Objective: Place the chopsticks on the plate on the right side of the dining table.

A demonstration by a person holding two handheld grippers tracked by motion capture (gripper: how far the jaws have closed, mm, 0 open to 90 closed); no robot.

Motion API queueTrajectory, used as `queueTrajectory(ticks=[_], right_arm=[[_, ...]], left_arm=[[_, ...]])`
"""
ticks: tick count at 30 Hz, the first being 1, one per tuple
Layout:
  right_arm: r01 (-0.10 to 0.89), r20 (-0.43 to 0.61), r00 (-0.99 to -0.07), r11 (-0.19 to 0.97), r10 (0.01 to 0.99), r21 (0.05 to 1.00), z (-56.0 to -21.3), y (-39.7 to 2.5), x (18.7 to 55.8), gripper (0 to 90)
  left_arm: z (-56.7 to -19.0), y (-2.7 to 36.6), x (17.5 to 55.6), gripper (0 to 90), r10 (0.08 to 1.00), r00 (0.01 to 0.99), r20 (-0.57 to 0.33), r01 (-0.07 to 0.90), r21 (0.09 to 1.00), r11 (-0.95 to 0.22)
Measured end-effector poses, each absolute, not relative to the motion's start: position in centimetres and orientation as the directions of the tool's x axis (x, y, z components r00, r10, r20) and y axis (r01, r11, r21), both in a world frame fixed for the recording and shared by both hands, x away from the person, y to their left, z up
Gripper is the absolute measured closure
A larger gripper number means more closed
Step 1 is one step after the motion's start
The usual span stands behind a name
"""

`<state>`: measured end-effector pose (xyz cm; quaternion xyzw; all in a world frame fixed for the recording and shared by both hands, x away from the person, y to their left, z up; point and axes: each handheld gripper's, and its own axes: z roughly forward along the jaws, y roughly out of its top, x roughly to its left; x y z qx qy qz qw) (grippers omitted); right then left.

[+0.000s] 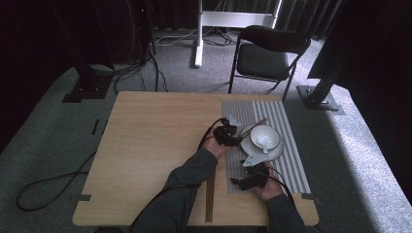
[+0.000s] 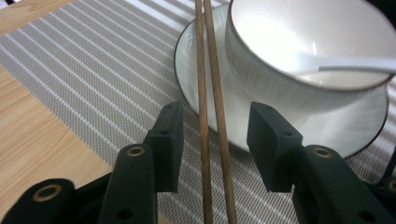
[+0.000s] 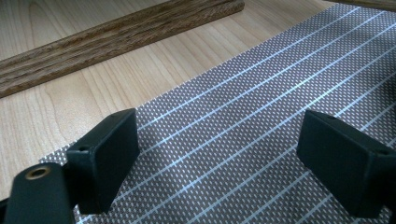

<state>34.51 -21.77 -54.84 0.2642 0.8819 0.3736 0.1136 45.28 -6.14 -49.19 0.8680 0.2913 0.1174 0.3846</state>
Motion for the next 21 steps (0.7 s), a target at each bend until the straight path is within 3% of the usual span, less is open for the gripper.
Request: queueTrajectory(ticks=[10,21], right_arm=[[0.381,-0.003,-0.835,0.581,0.551,0.72,-54.8,-21.8,34.5,12.5],[0.397,-0.002,-0.82,0.572,0.572,0.717,-54.7,-21.7,34.3,15.3]], left_arm=[[-50.4,-5.4,43.8,52.4,0.602,0.798,0.014,0.411,0.718,-0.562],[-51.9,-4.8,42.7,56.9,0.613,0.789,0.05,0.411,0.698,-0.587]])
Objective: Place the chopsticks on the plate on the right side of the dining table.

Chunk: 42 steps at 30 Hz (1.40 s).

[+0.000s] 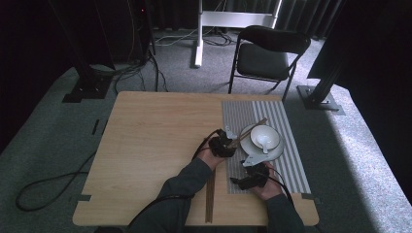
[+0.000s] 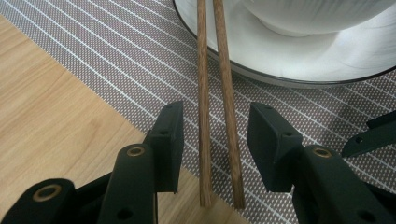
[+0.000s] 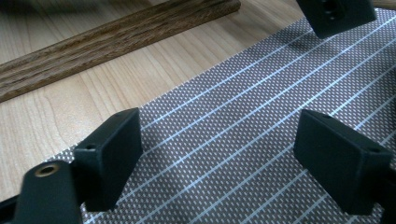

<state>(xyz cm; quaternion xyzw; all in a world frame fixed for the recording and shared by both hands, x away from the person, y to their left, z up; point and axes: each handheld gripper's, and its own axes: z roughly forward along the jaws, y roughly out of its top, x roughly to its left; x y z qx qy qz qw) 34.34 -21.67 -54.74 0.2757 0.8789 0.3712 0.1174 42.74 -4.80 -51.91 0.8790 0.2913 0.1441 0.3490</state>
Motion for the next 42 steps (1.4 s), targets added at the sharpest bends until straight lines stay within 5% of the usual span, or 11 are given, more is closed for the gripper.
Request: queueTrajectory(ticks=[17,30,42], right_arm=[[0.401,-0.022,-0.8,0.562,0.6,0.723,-54.0,-21.5,33.5,31.8],[0.414,-0.043,-0.755,0.527,0.654,0.742,-51.6,-23.5,31.0,34.0],[0.462,-0.066,-0.637,0.45,0.768,0.765,-49.9,-29.7,29.2,41.5]], left_arm=[[-51.9,-4.8,42.5,78.8,0.594,0.8,0.092,0.39,0.672,-0.629],[-51.8,-4.9,43.6,79.9,0.558,0.823,0.109,0.356,0.666,-0.656],[-51.8,-5.7,44.9,79.8,0.529,0.839,0.125,0.327,0.661,-0.675]])
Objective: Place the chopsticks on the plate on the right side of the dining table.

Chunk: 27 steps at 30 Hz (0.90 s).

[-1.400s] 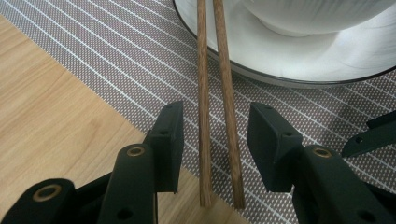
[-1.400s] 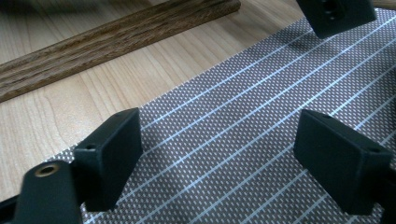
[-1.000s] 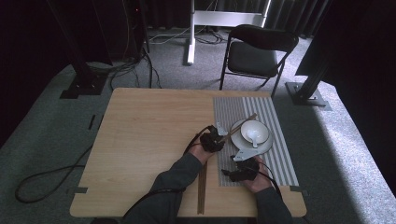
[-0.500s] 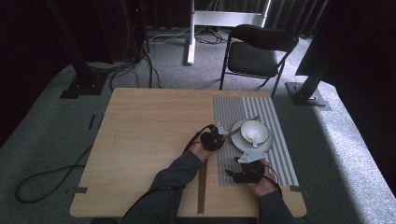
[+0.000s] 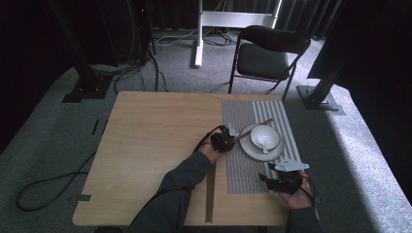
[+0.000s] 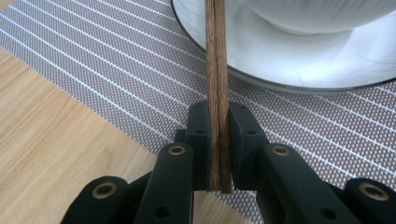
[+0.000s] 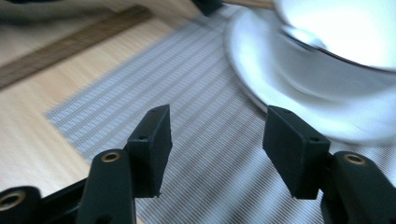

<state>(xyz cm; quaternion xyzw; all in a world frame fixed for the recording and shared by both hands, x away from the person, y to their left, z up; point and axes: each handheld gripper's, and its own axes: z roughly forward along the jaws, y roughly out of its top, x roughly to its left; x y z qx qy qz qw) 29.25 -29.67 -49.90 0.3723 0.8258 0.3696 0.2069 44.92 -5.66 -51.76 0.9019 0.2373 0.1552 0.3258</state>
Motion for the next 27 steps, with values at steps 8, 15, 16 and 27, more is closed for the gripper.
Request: queueTrajectory(ticks=[8,15,16,27], right_arm=[[0.52,-0.061,-0.553,0.401,0.831,0.755,-50.5,-33.7,30.3,42.3],[0.546,-0.068,-0.476,0.355,0.877,0.759,-50.9,-35.7,32.6,43.2],[0.55,-0.071,-0.463,0.35,0.884,0.758,-50.9,-35.9,32.9,43.2],[0.574,-0.053,-0.373,0.275,0.926,0.771,-50.6,-37.3,36.7,43.8]], left_arm=[[-51.5,-6.3,45.5,79.8,0.508,0.852,0.126,0.305,0.669,-0.678],[-51.6,-6.3,45.9,79.8,0.493,0.861,0.127,0.293,0.668,-0.684],[-51.6,-6.3,45.9,79.8,0.491,0.862,0.129,0.289,0.67,-0.683],[-51.7,-6.6,46.2,77.9,0.473,0.873,0.119,0.283,0.667,-0.689]])
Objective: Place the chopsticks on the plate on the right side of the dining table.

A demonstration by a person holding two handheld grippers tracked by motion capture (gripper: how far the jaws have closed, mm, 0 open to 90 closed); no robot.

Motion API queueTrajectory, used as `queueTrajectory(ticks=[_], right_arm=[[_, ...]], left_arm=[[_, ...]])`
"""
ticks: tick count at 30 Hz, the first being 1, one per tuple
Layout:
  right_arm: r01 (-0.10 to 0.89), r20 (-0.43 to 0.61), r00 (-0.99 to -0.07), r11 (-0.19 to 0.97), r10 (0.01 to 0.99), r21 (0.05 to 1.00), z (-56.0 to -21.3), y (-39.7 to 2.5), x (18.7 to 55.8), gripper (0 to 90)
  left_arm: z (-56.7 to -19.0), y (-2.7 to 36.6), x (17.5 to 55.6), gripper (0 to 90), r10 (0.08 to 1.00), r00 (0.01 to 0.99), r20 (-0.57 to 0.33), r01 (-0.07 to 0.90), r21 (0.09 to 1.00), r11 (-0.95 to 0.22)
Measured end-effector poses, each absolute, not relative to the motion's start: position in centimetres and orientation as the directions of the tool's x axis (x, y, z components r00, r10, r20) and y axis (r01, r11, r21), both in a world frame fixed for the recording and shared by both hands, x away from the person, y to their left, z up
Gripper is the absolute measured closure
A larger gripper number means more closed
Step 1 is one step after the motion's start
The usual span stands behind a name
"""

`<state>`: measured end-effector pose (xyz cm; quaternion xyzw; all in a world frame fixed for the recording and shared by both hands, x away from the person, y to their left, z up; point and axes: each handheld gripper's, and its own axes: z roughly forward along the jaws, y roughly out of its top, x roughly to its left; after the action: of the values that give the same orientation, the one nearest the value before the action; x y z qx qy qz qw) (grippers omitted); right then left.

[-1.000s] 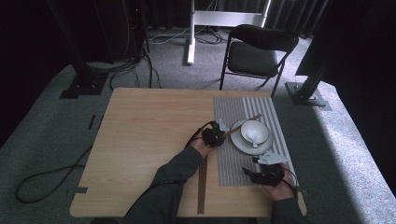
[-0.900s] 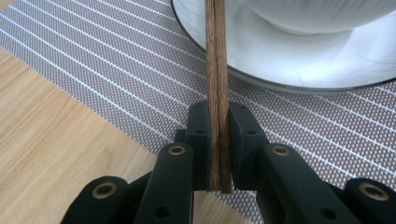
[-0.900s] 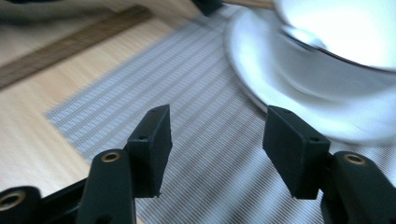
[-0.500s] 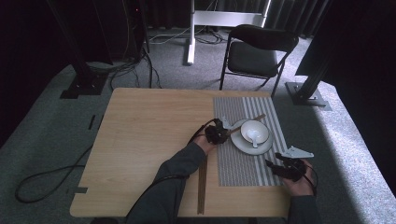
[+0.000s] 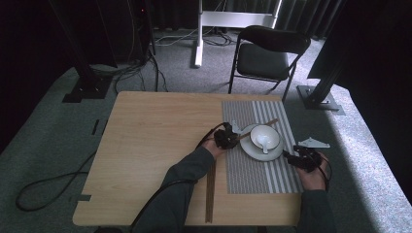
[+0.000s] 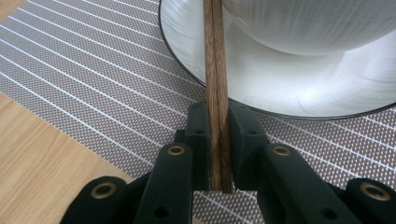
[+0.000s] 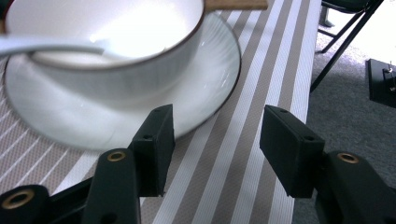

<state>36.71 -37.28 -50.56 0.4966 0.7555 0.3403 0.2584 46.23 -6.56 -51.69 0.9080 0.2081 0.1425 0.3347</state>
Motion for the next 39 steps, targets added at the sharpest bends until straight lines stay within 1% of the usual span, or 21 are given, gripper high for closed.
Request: queueTrajectory(ticks=[5,9,18,19,22,25,31,39], right_arm=[[0.578,-0.048,-0.341,0.25,0.939,0.777,-50.2,-37.3,38.8,42.7],[0.582,-0.066,-0.308,0.243,0.949,0.776,-49.8,-37.5,40.6,42.4],[0.585,-0.065,-0.27,0.217,0.961,0.781,-48.8,-37.2,44.2,42.1],[0.584,-0.062,-0.266,0.212,0.962,0.784,-48.6,-37.1,44.7,41.8],[0.595,-0.051,-0.264,0.204,0.963,0.777,-48.4,-36.9,46.0,40.8],[0.606,-0.041,-0.265,0.2,0.963,0.77,-48.5,-36.5,47.3,40.4],[0.621,-0.034,-0.255,0.19,0.966,0.761,-48.5,-35.9,49.2,40.1],[0.649,-0.066,-0.248,0.217,0.966,0.729,-48.8,-35.2,51.0,38.7]], left_arm=[[-51.6,-6.5,46.2,73.0,0.478,0.871,0.109,0.291,0.67,-0.683],[-51.6,-6.4,45.9,71.5,0.484,0.868,0.112,0.294,0.67,-0.682],[-51.9,-5.3,45.4,68.7,0.519,0.848,0.108,0.32,0.675,-0.664],[-51.9,-5.2,45.4,67.1,0.524,0.845,0.104,0.325,0.679,-0.658],[-51.9,-4.5,45.2,64.6,0.554,0.828,0.083,0.35,0.696,-0.627],[-51.9,-3.9,45.0,62.3,0.572,0.816,0.081,0.359,0.705,-0.612],[-51.9,-3.2,44.8,61.1,0.597,0.798,0.078,0.377,0.708,-0.597],[-52.2,-3.4,44.3,60.4,0.599,0.795,0.091,0.369,0.711,-0.598]])
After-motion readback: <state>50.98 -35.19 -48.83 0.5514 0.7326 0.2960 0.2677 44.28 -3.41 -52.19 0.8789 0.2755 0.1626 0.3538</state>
